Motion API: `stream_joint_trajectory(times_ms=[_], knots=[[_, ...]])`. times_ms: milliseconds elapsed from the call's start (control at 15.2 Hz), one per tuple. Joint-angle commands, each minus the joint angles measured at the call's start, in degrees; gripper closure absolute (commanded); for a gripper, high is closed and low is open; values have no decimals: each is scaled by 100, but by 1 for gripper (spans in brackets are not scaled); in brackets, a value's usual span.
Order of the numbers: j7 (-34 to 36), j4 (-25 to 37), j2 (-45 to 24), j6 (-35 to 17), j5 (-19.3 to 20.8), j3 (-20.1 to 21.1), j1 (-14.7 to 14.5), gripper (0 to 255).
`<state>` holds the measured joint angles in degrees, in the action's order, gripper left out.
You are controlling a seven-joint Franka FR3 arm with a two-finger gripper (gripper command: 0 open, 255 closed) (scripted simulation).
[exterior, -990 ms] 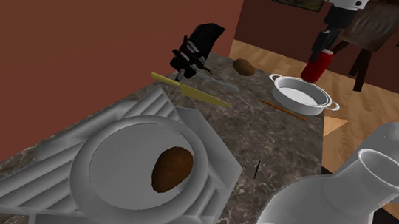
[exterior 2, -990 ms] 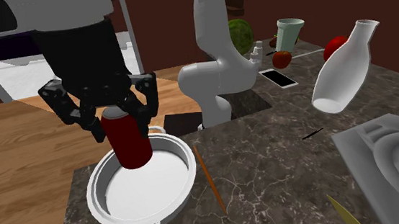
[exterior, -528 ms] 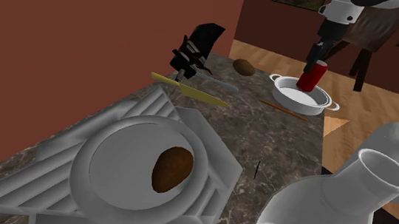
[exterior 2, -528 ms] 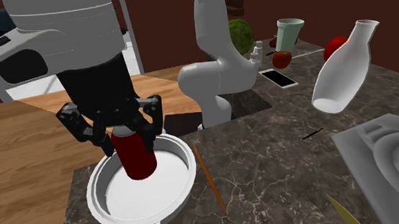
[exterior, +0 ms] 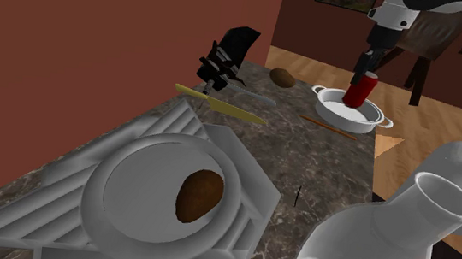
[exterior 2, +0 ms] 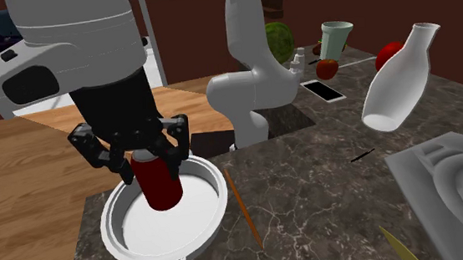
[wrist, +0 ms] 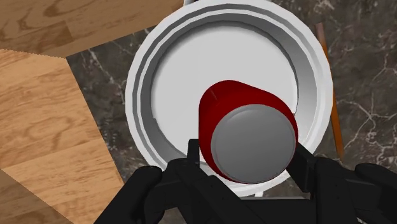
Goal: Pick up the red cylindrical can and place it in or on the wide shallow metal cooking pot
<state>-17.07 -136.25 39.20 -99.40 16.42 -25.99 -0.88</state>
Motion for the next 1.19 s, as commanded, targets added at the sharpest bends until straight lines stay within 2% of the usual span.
stream_joint_trajectory(times_ms=[0,330,594,1122], knots=[[0,1,1,-1,0,0,0,0],[0,1,1,-1,0,0,0,0],[-46,767,-80,689,-134,144,-63,0],[-46,767,-80,689,-134,144,-63,0]])
